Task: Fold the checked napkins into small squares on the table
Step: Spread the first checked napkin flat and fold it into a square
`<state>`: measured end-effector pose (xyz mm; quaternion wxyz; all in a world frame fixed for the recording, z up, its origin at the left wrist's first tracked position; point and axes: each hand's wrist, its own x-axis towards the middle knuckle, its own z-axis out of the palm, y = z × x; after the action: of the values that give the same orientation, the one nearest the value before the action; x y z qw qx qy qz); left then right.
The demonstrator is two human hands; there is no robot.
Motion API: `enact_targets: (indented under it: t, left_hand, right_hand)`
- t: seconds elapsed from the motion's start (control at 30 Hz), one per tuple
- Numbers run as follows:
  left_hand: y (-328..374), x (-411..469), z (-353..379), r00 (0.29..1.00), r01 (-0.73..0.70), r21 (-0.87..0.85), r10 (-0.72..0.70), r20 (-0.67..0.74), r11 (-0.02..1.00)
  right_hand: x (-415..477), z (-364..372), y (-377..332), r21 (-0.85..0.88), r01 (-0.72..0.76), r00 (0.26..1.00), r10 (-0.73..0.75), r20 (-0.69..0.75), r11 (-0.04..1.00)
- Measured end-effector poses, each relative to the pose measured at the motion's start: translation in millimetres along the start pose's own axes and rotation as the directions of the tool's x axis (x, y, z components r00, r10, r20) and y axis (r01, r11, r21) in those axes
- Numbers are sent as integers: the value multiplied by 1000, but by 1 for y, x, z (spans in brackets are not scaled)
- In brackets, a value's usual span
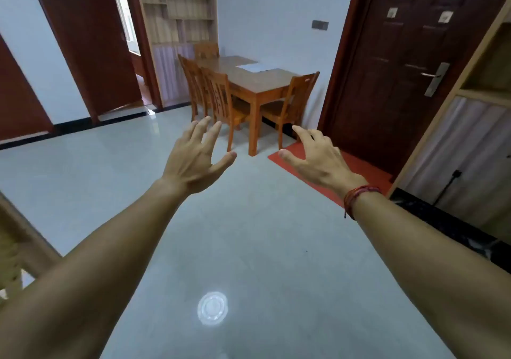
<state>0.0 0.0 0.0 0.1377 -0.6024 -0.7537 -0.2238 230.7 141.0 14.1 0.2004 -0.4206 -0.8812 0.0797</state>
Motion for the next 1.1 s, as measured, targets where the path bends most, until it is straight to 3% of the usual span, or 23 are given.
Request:
enact_targets:
  t: [0.63,1.1]
  left_hand:
    - [-163,231,128,998,-15,-1,15,68,1000]
    - [-242,441,242,994,63,50,-67,89,997]
  right_hand:
    - [266,113,8,-8,-90,995,90,46,996]
    - [513,190,83,-7,-103,994,103,43,995]
